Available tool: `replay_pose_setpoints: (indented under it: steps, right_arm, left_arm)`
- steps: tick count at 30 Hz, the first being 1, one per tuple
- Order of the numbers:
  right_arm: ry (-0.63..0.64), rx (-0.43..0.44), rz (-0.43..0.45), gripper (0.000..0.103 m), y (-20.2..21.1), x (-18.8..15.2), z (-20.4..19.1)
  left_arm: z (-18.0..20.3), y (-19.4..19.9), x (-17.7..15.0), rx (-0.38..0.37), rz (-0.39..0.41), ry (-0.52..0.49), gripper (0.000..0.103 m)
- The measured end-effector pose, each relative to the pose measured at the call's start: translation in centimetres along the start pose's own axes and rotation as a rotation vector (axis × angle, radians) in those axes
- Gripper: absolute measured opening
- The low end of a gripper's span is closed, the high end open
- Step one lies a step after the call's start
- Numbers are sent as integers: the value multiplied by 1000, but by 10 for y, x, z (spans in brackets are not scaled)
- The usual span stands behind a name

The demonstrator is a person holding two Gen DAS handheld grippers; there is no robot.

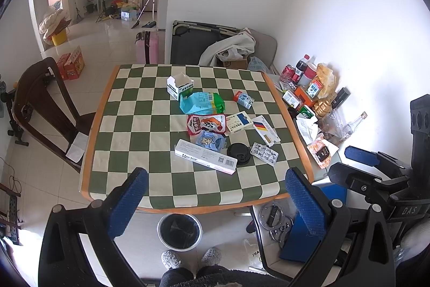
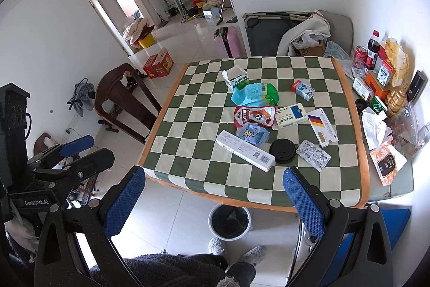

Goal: Collect trash

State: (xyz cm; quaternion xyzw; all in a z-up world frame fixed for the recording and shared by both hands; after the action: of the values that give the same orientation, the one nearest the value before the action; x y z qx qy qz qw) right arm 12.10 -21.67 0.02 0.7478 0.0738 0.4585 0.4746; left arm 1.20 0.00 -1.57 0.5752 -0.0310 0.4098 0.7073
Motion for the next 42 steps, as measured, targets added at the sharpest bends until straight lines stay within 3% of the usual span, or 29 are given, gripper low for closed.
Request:
replay_pose_setpoints:
  steps: [42]
  right_arm:
    - [-2,2,10,103,13,0,0]
  left_arm:
    - [6,-3,1,-25,-9,18,103]
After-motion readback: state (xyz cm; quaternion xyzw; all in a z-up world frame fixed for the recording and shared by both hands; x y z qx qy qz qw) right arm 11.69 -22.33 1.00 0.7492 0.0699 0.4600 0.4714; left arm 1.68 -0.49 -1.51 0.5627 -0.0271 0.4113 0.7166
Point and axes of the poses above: each gripper's, at about its wrist camera, not at the fingertips, and y roughly against the way its jaws point, z to its right, x to its top, the point moved 2 cm from there along -y, roughly the way its jaws point, and after that the axes turned 13 degrees about y, right-handed, at the moved point
